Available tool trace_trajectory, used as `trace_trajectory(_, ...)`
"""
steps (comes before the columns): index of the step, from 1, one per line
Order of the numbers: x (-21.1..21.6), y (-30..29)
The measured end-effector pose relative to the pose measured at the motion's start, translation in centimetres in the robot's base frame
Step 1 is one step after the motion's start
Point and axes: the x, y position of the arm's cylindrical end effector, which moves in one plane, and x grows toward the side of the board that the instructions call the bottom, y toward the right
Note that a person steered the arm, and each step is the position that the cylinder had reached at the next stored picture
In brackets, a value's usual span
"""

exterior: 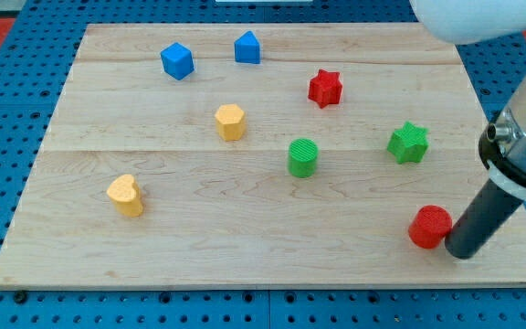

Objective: Move the green blocks near the red circle

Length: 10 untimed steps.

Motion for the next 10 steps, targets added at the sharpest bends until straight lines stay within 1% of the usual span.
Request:
trace_trajectory(1,-1.6,-2.4)
trace_trajectory(2,-3.2,0.5)
trace_trajectory(3,-10.3,6.1)
trace_trajectory(4,-15.5,4.3)
trace_trajectory(5,-14.8,2.2)
trace_trajectory(6,-13.2,0.8)
trace_trajectory(7,-17.0,1.6)
trace_trajectory(8,-16.2,-3.7)
trace_trajectory(9,-10.5,-4.1)
trace_trajectory(10,-10.6,-3.5)
